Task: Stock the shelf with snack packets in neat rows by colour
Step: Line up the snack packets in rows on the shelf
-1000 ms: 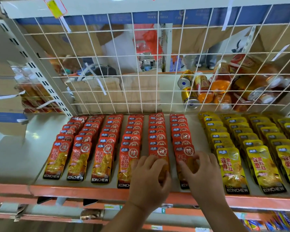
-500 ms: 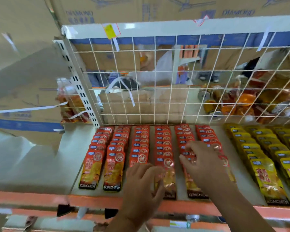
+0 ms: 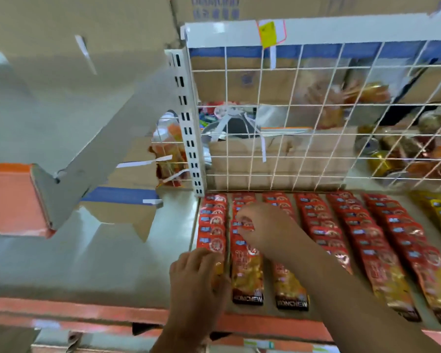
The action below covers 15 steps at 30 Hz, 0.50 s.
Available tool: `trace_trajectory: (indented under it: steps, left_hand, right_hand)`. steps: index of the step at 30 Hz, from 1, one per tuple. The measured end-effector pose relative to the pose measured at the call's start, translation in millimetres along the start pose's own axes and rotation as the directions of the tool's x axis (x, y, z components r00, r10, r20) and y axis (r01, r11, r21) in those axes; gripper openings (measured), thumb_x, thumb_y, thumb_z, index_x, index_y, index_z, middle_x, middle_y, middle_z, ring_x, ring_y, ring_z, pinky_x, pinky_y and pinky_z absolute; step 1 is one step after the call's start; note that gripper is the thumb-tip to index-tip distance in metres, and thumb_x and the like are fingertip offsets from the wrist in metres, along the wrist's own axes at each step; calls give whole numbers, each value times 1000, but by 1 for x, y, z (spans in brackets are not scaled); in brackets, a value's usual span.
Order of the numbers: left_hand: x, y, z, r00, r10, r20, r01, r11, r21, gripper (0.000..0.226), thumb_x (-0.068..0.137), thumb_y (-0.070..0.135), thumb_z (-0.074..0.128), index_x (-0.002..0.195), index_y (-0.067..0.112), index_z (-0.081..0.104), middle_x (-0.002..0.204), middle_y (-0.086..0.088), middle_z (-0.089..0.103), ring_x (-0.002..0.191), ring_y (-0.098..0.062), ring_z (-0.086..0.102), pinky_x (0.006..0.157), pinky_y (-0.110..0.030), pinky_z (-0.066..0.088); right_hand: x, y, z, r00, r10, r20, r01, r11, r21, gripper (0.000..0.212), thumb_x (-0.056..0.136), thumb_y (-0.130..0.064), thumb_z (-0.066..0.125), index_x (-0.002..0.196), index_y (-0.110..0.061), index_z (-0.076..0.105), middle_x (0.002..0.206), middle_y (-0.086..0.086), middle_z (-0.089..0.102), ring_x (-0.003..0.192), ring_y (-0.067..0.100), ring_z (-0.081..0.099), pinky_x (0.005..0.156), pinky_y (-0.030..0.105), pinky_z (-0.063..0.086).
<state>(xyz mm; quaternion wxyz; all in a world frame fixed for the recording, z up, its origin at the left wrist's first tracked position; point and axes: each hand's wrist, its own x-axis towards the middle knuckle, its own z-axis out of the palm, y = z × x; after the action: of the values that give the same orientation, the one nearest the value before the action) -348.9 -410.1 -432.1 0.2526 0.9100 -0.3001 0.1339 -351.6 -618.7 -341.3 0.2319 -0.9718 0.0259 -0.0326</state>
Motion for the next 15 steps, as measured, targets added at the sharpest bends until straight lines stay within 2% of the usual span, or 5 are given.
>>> trace_trajectory:
  steps: [3, 6, 12, 15]
  left_hand:
    - [-1, 2, 7, 999, -50, -12, 50, 999, -6, 36, 74, 40, 68, 108, 29, 68, 122, 4, 62, 108, -22, 53, 87, -38, 42]
    - [-1, 3, 7, 994, -100, 38, 99, 995, 26, 41, 73, 41, 75, 111, 32, 63, 123, 7, 58, 109, -18, 51, 86, -35, 39]
    - [0, 4, 7, 989, -131, 62, 126, 989, 74, 42, 75, 47, 66, 115, 32, 62, 125, 6, 56, 112, -16, 48, 88, -36, 43]
    - [-1, 5, 6, 990, -127, 55, 123, 990, 71, 44, 74, 47, 67, 115, 32, 62, 125, 7, 55, 111, -16, 47, 89, -32, 38]
  right_hand:
    - [25, -4, 3, 999, -7, 34, 7, 1000, -13, 8, 92, -26, 59, 92, -23, 66, 91, -4, 63, 84, 15, 58, 78, 39, 52]
    - [48, -11, 2, 996, -12, 92, 18, 998, -58, 11, 95, -24, 57, 98, -23, 67, 93, -5, 65, 86, 14, 61, 79, 37, 52]
    - [82, -24, 10, 980, -29, 195, 58, 987, -147, 2, 93, -22, 60, 93, -21, 62, 89, -4, 60, 82, 16, 58, 71, 32, 49]
    - [85, -30, 14, 969, -35, 245, 79, 982, -171, 4, 94, -22, 62, 97, -19, 61, 96, -2, 62, 86, 16, 60, 75, 30, 49]
